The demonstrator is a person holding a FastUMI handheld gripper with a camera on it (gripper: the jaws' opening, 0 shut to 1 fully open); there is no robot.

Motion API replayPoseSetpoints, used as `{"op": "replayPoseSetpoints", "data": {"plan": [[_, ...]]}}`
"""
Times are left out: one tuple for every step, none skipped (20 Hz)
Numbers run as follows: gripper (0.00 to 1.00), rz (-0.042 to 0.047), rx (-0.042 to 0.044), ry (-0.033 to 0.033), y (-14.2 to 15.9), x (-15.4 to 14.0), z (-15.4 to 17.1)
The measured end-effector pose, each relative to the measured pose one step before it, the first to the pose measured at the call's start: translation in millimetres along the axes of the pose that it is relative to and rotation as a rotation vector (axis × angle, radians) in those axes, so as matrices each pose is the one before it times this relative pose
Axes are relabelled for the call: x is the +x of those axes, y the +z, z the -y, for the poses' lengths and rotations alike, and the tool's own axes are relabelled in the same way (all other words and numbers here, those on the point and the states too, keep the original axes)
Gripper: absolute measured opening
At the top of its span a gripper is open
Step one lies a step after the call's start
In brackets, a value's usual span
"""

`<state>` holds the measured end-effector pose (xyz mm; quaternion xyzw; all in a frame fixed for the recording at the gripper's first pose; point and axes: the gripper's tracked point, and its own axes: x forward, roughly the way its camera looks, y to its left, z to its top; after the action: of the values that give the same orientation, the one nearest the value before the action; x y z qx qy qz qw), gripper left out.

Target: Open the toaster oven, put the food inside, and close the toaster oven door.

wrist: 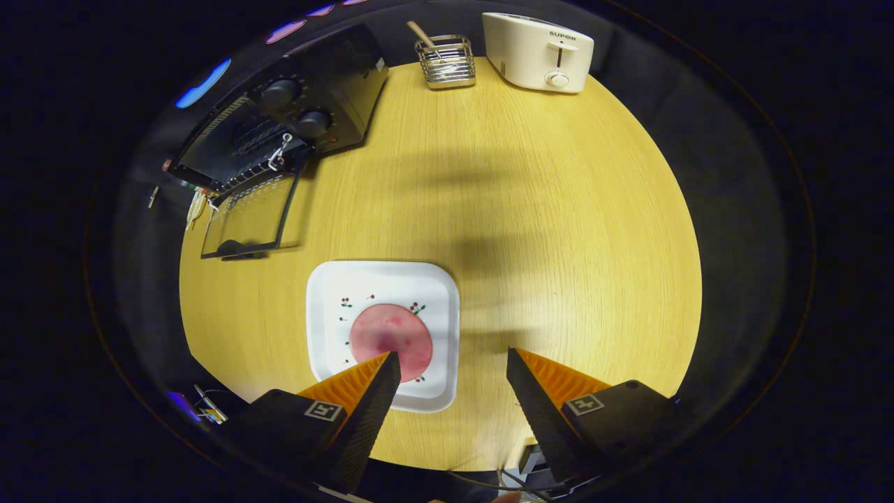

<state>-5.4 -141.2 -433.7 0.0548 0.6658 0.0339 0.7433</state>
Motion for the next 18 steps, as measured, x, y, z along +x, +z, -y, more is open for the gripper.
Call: {"op": "replayPoseSetpoints", "data": {"plan": [[0.97,-0.01268,0.00381,0.0019,-0.81,4.37,1.5],[0.85,-0.0152,0.00424,-0.00153,0.22,5.59,2.02],[0.77,-0.00754,0.00241,-0.00008,-0.3,2.28,0.11],[0.67,-0.00753,-0.00011,-0.00139,-0.22,4.1,-1.11],[0.6,-0.00981,-0.00157,0.00499,-0.78,2.46,-1.48],[0.5,-0.01147,0.00165,-0.0003,-3.17,2.67,-1.51],[0.41,-0.01393,0.00239,0.0041,-2.78,2.96,-1.67],[0.31,-0.00995,0.00219,-0.00528,-2.49,3.21,0.96],[0.31,0.00839,0.01299,0.01165,-1.26,3.56,1.88],[0.17,0.00604,0.02212,-0.00359,1.74,13.38,3.06],[0.12,-0.00247,-0.00484,0.0258,-1.34,-8.53,-1.23],[0.11,0.0095,-0.0141,0.0364,0.33,0.13,-2.69],[0.11,-0.00343,-0.00795,0.02744,-1.65,-1.67,1.43],[0.05,0.00688,0.00653,0.02766,3.68,-3.4,-0.65],[0.05,0.00682,0.01422,0.03069,0.1,0.83,-0.84],[0.05,0.00733,0.02263,0.03583,0.91,-1.26,-1.27],[0.05,0.00785,0.03515,0.04313,-1.36,-2.56,-2.11],[0.05,0.01042,0.04741,0.04829,0.95,-2.6,-3.57]]}}
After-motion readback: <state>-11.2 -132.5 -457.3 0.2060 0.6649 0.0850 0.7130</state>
